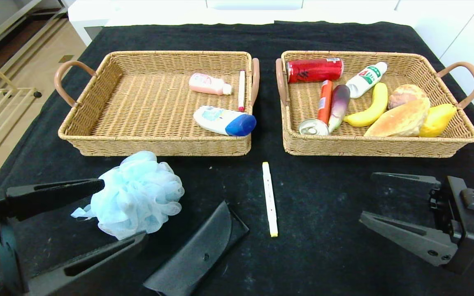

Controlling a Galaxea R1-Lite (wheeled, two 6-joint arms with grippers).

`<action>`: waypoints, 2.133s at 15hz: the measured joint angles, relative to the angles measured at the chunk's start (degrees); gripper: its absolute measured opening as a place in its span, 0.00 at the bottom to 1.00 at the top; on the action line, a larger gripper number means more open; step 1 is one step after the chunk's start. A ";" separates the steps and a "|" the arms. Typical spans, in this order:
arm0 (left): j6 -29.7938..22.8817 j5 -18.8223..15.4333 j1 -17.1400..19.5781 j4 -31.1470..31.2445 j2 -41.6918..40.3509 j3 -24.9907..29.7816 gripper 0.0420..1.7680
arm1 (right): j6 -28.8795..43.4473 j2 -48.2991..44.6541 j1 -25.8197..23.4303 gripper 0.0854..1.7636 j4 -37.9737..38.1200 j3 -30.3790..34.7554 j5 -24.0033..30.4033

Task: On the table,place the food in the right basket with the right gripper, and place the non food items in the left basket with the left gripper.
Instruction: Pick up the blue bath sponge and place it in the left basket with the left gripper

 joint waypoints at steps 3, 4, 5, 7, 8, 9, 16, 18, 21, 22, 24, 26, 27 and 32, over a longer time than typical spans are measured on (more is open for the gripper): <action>0.30 -0.96 2.17 1.15 0.41 -1.35 0.97 | 0.05 -0.24 0.06 0.97 0.15 0.35 -0.02; 0.33 -0.80 3.34 3.22 0.65 -2.45 0.97 | 0.07 -0.26 0.06 0.97 0.15 0.46 -0.02; 0.24 -0.13 4.49 6.33 1.02 -4.41 0.97 | 0.05 -0.26 0.06 0.97 0.13 0.57 -0.02; -0.05 2.11 6.41 14.68 2.05 -9.79 0.97 | 0.00 -0.20 -0.05 0.97 0.04 0.66 -0.05; -0.46 3.77 7.19 19.82 2.93 -13.35 0.97 | 0.02 -0.15 -0.27 0.97 0.09 0.63 -0.10; -1.05 5.61 7.74 24.54 4.00 -16.76 0.97 | 0.00 -0.17 -0.30 0.97 0.06 0.57 -0.07; -7.90 14.57 11.69 38.73 16.65 -30.88 0.97 | -0.02 -1.10 -0.46 0.97 0.13 0.60 -0.33; -8.17 14.40 12.26 38.68 19.64 -31.93 0.97 | -0.02 -1.35 -0.46 0.97 0.13 0.57 -0.35; -8.62 13.87 12.40 38.27 22.72 -31.21 0.97 | 0.00 -1.44 -0.46 0.97 0.24 0.62 -0.33; -9.13 13.82 12.42 37.24 23.49 -30.40 0.97 | 0.00 -1.46 -0.46 0.97 0.24 0.66 -0.35; -9.52 13.98 12.51 32.95 24.91 -27.89 0.97 | -0.04 -1.49 -0.39 0.97 0.24 0.71 -0.35; -9.56 14.02 12.84 31.32 26.20 -25.89 0.97 | -0.02 -1.49 -0.39 0.97 0.26 0.74 -0.35; -9.58 14.02 13.06 31.18 26.83 -25.39 0.97 | -0.04 -1.46 -0.38 0.97 0.33 0.84 -0.38; -9.61 14.07 13.56 28.89 28.82 -23.52 0.97 | -0.04 -1.35 -0.38 0.97 0.35 0.84 -0.35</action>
